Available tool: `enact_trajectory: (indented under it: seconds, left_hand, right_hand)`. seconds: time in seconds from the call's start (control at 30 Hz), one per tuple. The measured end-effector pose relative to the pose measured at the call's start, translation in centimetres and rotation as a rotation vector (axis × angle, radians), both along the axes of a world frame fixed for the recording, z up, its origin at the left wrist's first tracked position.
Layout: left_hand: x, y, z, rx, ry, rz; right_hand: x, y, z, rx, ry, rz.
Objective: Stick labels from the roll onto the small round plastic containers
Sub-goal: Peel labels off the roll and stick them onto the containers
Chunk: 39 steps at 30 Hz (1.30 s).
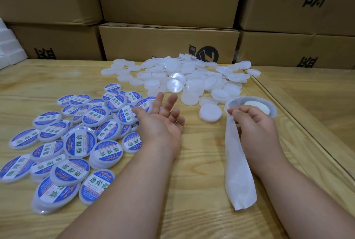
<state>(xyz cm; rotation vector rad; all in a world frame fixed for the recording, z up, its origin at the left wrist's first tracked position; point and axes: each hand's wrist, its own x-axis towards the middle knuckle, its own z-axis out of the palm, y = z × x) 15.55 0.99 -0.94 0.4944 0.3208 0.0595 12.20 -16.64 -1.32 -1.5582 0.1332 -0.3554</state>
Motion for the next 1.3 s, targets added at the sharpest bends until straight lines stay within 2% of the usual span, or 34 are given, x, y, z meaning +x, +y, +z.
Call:
enact_trajectory:
  seconds: [0.27, 0.4, 0.47, 0.53, 0.63, 0.7, 0.77, 0.83, 1.03, 1.2, 1.3]
  left_hand:
    - [0.5, 0.4, -0.3, -0.096, 0.06, 0.066]
    - [0.4, 0.0, 0.0, -0.002, 0.061, 0.004]
    - [0.2, -0.5, 0.2, 0.13, 0.022, -0.007]
    - [-0.4, -1.6, 0.0, 0.494, -0.068, -0.005]
    - [-1.8, -3.4, -0.9, 1.259, -0.327, -0.049]
    - [-2.2, -4.0, -1.7, 1.721, -0.456, -0.189]
    - [-2.1, -4.1, -2.0, 1.971, -0.447, -0.334]
    - [-2.1, -4.0, -2.1, 2.026, -0.429, -0.377]
    - [-2.3, -3.9, -2.1, 1.91, -0.399, -0.262]
    - [-2.1, -3.9, -2.3, 2.001, -0.446, -0.39]
    - [-2.1, -4.0, -2.4, 1.98, -0.45, -0.348]
  right_hand:
    - [0.4, -0.2, -0.4, -0.051, 0.002, -0.042]
    - [0.4, -0.3, -0.5, -0.056, 0.004, -0.04]
    - [0.3, -0.3, -0.5, -0.06, 0.004, -0.037]
    - [0.4, -0.3, -0.5, -0.068, 0.0, -0.039]
    - [0.4, -0.3, -0.5, -0.074, -0.01, -0.038]
    - [0.5, -0.3, -0.5, -0.071, -0.013, -0.038]
    - [0.6, -0.3, -0.5, -0.066, -0.015, -0.043]
    - [0.6, -0.3, -0.5, -0.071, -0.02, -0.044]
    - [0.6, -0.3, -0.5, -0.1, -0.028, -0.049]
    - [0.6, -0.3, -0.5, -0.125, -0.035, -0.064]
    - [0.5, -0.3, -0.4, -0.119, -0.038, -0.062]
